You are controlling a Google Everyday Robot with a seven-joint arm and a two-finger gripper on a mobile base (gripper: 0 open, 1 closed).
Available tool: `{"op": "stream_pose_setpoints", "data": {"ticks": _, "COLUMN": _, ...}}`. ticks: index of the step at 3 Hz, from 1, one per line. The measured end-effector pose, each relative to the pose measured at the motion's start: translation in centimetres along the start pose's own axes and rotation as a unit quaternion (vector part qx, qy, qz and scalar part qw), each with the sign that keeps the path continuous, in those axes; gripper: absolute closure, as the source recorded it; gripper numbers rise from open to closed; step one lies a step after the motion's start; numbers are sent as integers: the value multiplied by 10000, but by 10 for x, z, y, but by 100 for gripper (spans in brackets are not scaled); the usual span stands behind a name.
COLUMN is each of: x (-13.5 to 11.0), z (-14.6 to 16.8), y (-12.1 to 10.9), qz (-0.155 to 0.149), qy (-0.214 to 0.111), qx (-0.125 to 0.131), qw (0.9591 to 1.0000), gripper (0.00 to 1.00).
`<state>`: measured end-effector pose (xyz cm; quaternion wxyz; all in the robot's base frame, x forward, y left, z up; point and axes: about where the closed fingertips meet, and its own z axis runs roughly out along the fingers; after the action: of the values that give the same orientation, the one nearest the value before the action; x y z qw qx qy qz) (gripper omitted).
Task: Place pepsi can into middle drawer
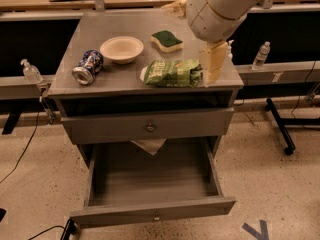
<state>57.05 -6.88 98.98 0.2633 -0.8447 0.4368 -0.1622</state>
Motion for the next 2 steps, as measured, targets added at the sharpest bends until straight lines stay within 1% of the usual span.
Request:
{"op": "stream_pose_setpoints", "data": {"ticks": 1, "x": 1, "z": -1, "y": 1, "qz": -3, "qy": 11, "qx": -7, "qw": 10000, "gripper": 0}}
{"op": "stream_pose_setpoints", "data": {"ticks": 2, "x": -8, "z": 12, "y": -4, "qz": -358, "qy": -372, "qx": -191, "qw": 9985, "gripper": 0}}
